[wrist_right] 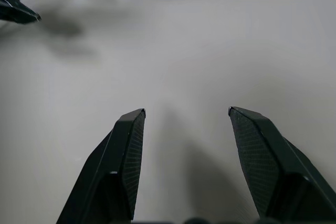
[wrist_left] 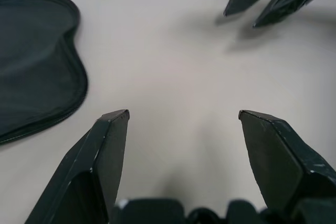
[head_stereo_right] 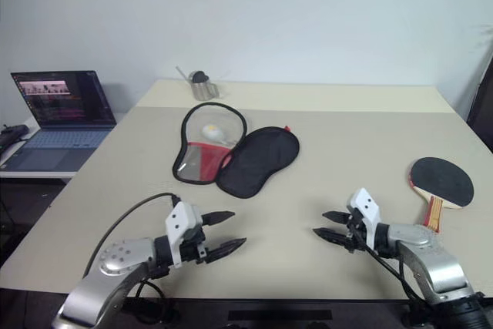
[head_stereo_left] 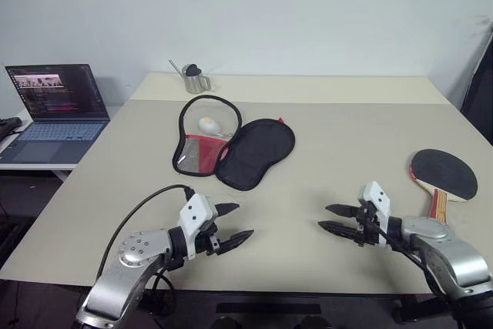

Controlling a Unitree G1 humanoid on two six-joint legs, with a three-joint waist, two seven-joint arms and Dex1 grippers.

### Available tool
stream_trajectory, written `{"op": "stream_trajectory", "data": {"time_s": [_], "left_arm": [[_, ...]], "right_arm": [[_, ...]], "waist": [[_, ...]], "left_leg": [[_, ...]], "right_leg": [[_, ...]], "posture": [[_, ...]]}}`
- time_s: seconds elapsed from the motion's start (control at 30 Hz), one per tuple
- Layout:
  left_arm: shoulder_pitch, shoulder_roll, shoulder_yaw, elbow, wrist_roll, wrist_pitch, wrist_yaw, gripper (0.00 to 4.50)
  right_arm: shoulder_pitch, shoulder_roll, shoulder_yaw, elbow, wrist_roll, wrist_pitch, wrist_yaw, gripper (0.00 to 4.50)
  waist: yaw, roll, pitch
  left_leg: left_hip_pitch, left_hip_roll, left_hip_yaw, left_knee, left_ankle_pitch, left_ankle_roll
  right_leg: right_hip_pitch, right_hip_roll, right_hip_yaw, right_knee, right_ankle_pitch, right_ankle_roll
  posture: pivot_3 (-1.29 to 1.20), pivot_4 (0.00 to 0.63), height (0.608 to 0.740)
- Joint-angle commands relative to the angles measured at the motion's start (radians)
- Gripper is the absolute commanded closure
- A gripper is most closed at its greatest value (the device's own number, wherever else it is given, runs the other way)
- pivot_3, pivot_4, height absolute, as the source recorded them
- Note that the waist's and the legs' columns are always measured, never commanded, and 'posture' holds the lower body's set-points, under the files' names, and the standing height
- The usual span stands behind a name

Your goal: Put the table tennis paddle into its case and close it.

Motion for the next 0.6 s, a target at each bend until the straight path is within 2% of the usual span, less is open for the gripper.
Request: {"op": "stream_trajectory", "data": {"time_s": [0.03, 0.3, 0.6], "left_arm": [[-0.053, -0.016, -0.015, 0.008, 0.013, 0.005, 0.011, 0.85], [-0.107, -0.01, -0.002, -0.041, -0.006, 0.071, 0.01, 0.85], [0.043, 0.051, 0.122, -0.174, -0.074, 0.109, 0.004, 0.85]], "right_arm": [[0.006, -0.024, -0.033, -0.044, 0.019, 0.019, 0.0, 1.71], [-0.014, -0.011, -0.05, -0.081, 0.054, 0.057, -0.025, 1.71], [-0.105, 0.073, 0.04, -0.043, 0.028, 0.034, -0.024, 1.71]], "waist": [[0.0, 0.0, 0.0], [-0.002, 0.0, 0.0], [-0.002, 0.0, 0.0]], "left_leg": [[0.0, 0.0, 0.0, 0.0, 0.0, 0.0], [0.0, 0.0, 0.0, 0.0, 0.0, 0.0], [0.0, 0.0, 0.0, 0.0, 0.0, 0.0]], "right_leg": [[0.0, 0.0, 0.0, 0.0, 0.0, 0.0], [0.0, 0.0, 0.0, 0.0, 0.0, 0.0], [0.0, 0.0, 0.0, 0.0, 0.0, 0.0]], "posture": [[0.0, 0.15, 0.74], [0.0, 0.15, 0.74], [0.0, 0.15, 0.74]]}}
